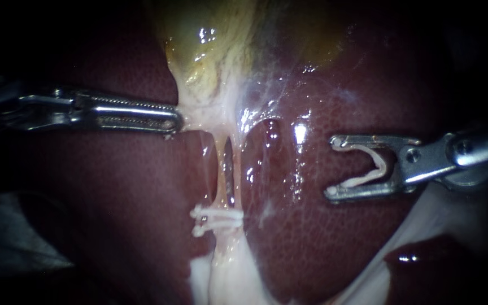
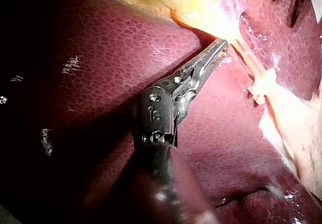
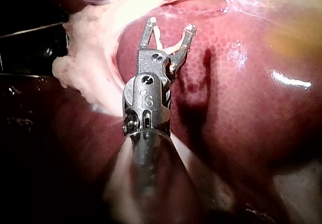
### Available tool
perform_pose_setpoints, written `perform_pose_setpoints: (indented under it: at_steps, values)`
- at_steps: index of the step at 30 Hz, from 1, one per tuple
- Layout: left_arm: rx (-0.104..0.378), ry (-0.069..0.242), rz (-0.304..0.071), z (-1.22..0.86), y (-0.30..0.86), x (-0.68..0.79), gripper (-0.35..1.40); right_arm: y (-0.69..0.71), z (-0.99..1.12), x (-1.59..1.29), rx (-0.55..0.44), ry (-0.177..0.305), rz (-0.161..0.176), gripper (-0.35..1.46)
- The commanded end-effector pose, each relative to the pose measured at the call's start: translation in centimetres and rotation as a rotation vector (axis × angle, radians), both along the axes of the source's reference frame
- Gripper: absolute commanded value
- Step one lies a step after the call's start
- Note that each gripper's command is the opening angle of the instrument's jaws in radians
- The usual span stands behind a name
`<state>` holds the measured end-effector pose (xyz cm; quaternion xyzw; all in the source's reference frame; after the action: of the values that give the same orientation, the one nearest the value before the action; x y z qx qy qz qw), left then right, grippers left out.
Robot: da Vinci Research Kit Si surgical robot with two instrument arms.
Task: Clipping third clip left tube
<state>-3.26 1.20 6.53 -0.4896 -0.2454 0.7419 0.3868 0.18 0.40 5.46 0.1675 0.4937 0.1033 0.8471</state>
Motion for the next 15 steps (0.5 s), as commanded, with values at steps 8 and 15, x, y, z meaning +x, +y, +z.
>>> perform_pose_setpoints:
  at_steps: [8,15]
  values:
    - [0.017,-0.005,-0.024,-0.47,0.15,0.33,-0.35,0.0,0.0,0.0,0.003,0.004,-0.004,0.5]
    - [-0.002,-0.012,-0.036,-0.72,0.19,0.45,-0.35,-0.03,-0.03,0.14,0.016,0.018,-0.022,0.5]
